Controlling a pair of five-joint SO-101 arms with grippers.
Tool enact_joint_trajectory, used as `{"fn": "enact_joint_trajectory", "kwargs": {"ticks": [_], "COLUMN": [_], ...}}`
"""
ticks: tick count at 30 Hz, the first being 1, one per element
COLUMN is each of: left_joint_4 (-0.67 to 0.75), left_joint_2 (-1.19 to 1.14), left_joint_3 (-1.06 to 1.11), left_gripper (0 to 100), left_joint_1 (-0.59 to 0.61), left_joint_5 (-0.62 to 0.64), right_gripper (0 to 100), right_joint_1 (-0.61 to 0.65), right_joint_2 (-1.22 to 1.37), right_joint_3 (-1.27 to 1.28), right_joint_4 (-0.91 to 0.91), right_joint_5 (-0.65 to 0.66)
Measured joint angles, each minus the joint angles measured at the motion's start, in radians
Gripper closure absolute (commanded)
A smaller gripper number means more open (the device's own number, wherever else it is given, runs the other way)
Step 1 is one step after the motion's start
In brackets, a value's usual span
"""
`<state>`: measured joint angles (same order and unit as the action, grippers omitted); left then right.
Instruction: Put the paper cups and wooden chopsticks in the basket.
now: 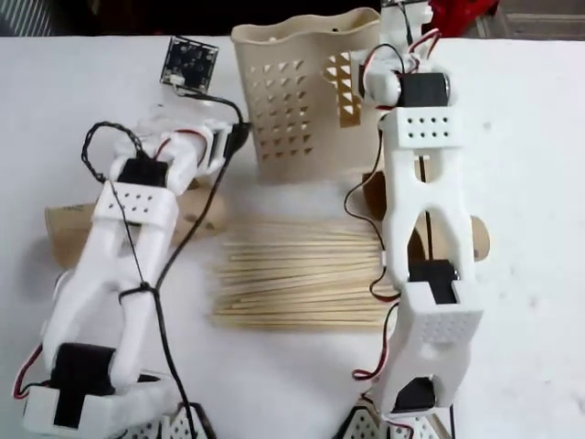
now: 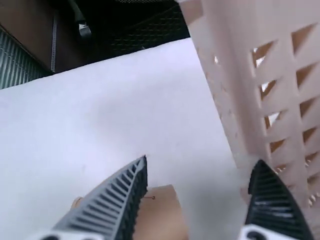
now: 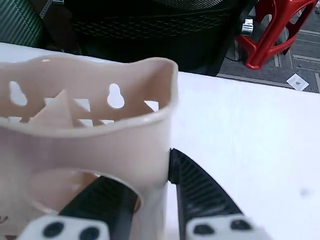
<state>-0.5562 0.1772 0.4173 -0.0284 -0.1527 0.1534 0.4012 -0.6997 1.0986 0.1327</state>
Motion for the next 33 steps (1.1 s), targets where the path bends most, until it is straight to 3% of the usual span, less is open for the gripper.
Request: {"fn": "enact_joint_trajectory", "kwargs": {"ticks": [15, 21, 25, 33], "left_joint_4": [0.023, -0.161, -0.261, -0.281], "left_joint_2": [-0.153, -0.110, -0.041, 0.029], "left_joint_3": [-0.080, -0.124, -0.127, -0.104], "left_gripper": [67, 67, 67, 67], "left_joint_1": [0.025, 0.020, -0.028, -0.087], "left_joint_5": [0.003, 0.028, 0.037, 0.041], "right_gripper": [98.2, 98.2, 98.2, 98.2], "right_joint_1": [0.006, 0.009, 0.009, -0.017], "right_joint_2": [0.091, 0.095, 0.095, 0.097], "right_joint_3": [-0.002, 0.002, -0.011, -0.126], "right_joint_4": [0.011, -0.051, -0.054, 0.057], "right_joint_5": [0.046, 0.046, -0.025, -0.158]}}
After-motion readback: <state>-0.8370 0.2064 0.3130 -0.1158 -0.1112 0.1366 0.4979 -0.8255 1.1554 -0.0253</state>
